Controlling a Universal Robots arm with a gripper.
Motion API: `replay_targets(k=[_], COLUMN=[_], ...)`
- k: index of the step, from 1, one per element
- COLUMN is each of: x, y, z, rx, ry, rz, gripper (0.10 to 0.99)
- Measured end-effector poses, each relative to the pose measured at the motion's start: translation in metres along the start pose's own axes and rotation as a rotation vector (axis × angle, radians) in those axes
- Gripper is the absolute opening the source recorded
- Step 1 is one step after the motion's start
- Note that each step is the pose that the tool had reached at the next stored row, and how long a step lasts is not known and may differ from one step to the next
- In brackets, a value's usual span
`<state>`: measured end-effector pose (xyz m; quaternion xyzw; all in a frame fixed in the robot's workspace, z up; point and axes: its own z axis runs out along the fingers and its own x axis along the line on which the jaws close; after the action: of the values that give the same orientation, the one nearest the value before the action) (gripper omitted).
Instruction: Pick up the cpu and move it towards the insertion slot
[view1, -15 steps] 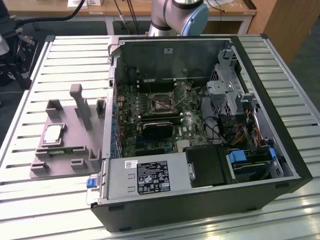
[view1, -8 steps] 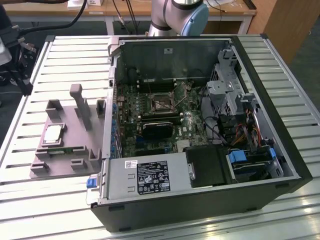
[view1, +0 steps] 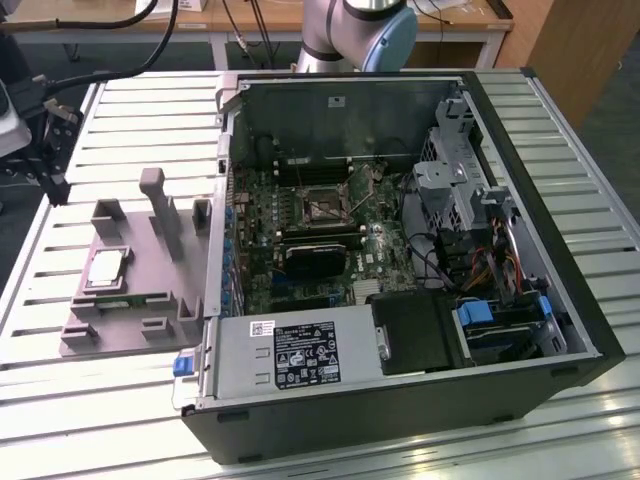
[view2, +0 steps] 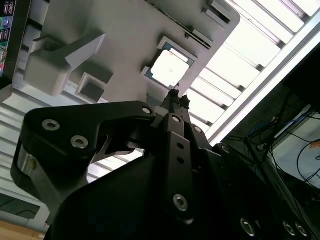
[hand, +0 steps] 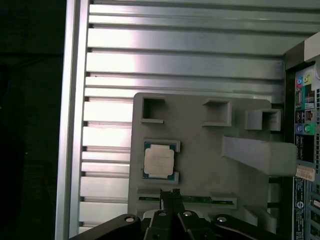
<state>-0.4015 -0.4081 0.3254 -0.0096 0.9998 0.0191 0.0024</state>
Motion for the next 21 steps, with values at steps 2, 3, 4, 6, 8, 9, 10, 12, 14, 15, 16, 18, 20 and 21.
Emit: replay_targets(k=[2,3,4,6,8,9,10,12,14,15,16,18,20,21], x=[0.0,0.0,0.0,0.0,0.0,0.0,0.0,0.0,0.0001,0.0001,0.0001,0.0,0.0001,0.0001], y=[-0.0002,-0.0003,-0.0004,-0.0005,-0.0007,-0.0007,-0.0008,-0.001,-0.0011,-0.0011,-0.0012,-0.0014,-0.0015,-0.0016], z=[0.0037,0.0056,0.0073,0.011,0.0147,0.0165,0.0183,0.0219,0.0255,0.0274,0.0292,0.0328,0.0364,0.0383], rx=[0.0,0.0,0.0,0.0,0.0,0.0,0.0,0.0,0.0,0.0,0.0,0.0,0.0,0.0], ry=[0.0,-0.0001,0.0,-0.0002,-0.0002,-0.0001,-0.0002,-0.0001,-0.0001,-0.0001,-0.0001,0.0,-0.0001,-0.0001], rz=[0.0,0.0,0.0,0.0,0.0,0.0,0.0,0.0,0.0,0.0,0.0,0.0,0.0,0.0], gripper=[0.102,0.102,0.102,0.102,0.102,0.102,0.102,0.102,0.102,0.102,0.102,0.102,0.102,0.102])
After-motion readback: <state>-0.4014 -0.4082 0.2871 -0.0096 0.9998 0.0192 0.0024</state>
